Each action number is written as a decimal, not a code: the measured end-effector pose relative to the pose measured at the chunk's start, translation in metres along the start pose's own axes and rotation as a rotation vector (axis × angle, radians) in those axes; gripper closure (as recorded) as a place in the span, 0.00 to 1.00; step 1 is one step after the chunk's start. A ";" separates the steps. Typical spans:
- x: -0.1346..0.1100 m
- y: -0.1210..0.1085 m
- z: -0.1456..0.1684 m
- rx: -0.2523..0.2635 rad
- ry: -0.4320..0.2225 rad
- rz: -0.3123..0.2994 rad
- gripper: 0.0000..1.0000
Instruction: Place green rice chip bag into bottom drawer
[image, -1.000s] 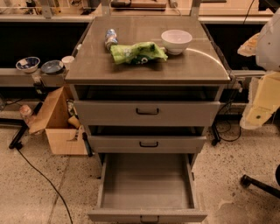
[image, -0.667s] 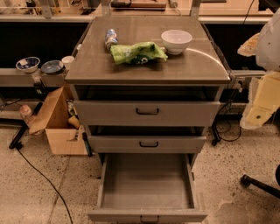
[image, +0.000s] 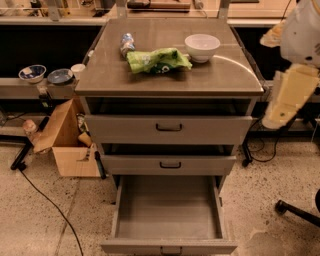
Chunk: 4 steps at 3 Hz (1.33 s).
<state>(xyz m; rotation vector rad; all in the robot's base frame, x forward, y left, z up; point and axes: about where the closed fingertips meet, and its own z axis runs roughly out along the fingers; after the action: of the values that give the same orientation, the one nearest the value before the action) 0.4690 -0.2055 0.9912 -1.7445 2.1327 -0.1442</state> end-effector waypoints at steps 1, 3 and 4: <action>-0.017 -0.022 0.004 0.009 -0.053 -0.032 0.00; -0.051 -0.073 0.034 0.021 -0.120 -0.082 0.00; -0.061 -0.091 0.049 0.016 -0.126 -0.085 0.00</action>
Offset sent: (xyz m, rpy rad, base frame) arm 0.0870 0.0412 0.0109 0.1045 -0.0741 0.1353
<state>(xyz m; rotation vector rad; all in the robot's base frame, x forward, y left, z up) 0.5798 -0.1596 0.9880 -1.7872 1.9643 -0.0719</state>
